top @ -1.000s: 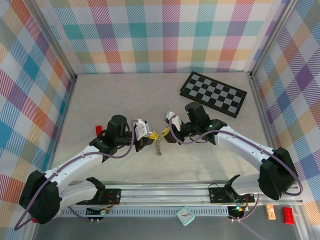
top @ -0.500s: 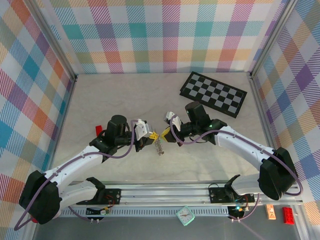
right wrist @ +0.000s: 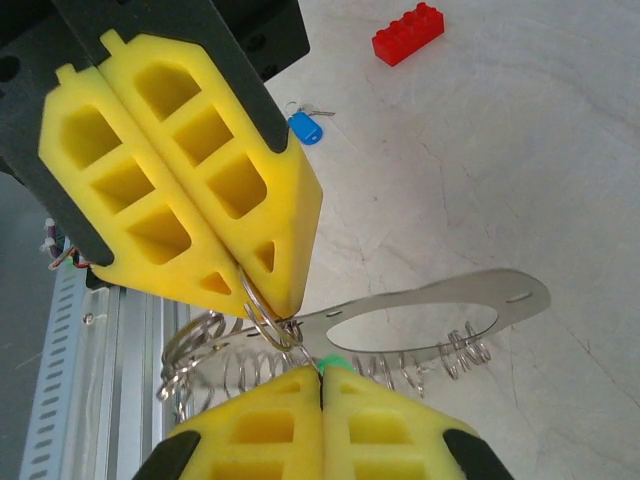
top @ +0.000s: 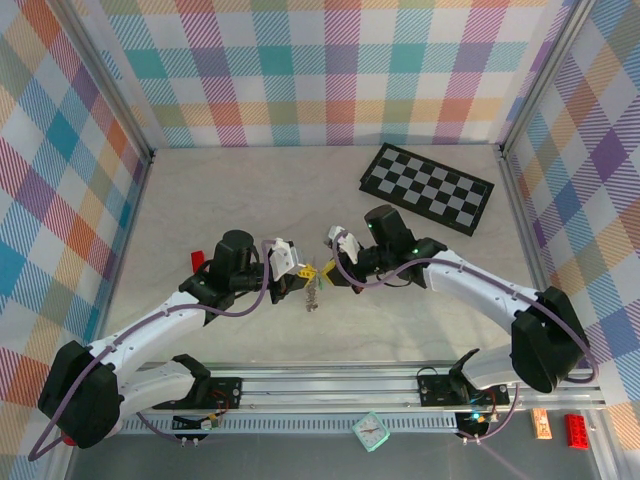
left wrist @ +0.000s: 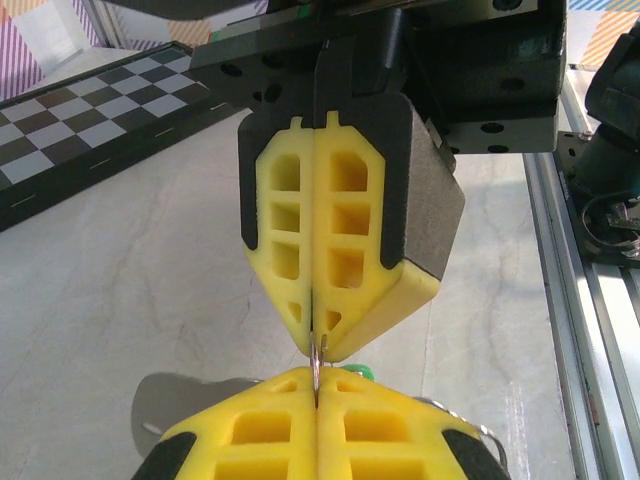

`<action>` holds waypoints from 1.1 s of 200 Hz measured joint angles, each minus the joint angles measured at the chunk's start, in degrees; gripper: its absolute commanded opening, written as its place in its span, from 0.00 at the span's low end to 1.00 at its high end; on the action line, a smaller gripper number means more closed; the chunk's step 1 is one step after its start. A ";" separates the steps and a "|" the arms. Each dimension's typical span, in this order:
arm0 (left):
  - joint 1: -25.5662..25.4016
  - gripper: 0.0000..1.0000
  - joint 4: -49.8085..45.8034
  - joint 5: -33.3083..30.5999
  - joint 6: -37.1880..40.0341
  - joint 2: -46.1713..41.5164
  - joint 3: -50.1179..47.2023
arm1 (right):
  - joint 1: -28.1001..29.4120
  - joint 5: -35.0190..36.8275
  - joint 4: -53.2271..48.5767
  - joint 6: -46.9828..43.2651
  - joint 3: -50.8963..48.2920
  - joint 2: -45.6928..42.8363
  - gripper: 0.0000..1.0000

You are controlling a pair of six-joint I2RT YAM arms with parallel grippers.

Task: Put the keys on the keyring

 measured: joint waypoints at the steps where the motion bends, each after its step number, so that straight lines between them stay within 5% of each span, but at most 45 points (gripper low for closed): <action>1: 0.00 0.00 0.00 0.00 0.02 0.00 0.00 | 0.00 0.00 0.00 0.00 0.00 0.00 0.00; 11: 0.00 0.00 0.11 0.02 0.00 0.00 -0.02 | 0.00 -0.02 0.17 0.00 -0.13 -0.04 0.00; 25: 0.00 0.00 0.26 0.04 0.00 0.00 -0.09 | 0.00 0.00 1.07 0.04 -0.83 -0.42 0.17; 49: -0.07 0.00 1.49 0.42 -0.37 0.00 -0.70 | 0.00 0.50 3.87 -0.39 -3.76 -2.97 0.21; 220: -0.11 0.00 6.27 3.10 -3.23 0.02 -1.99 | 0.44 -3.69 15.39 -8.61 -7.58 -3.67 0.15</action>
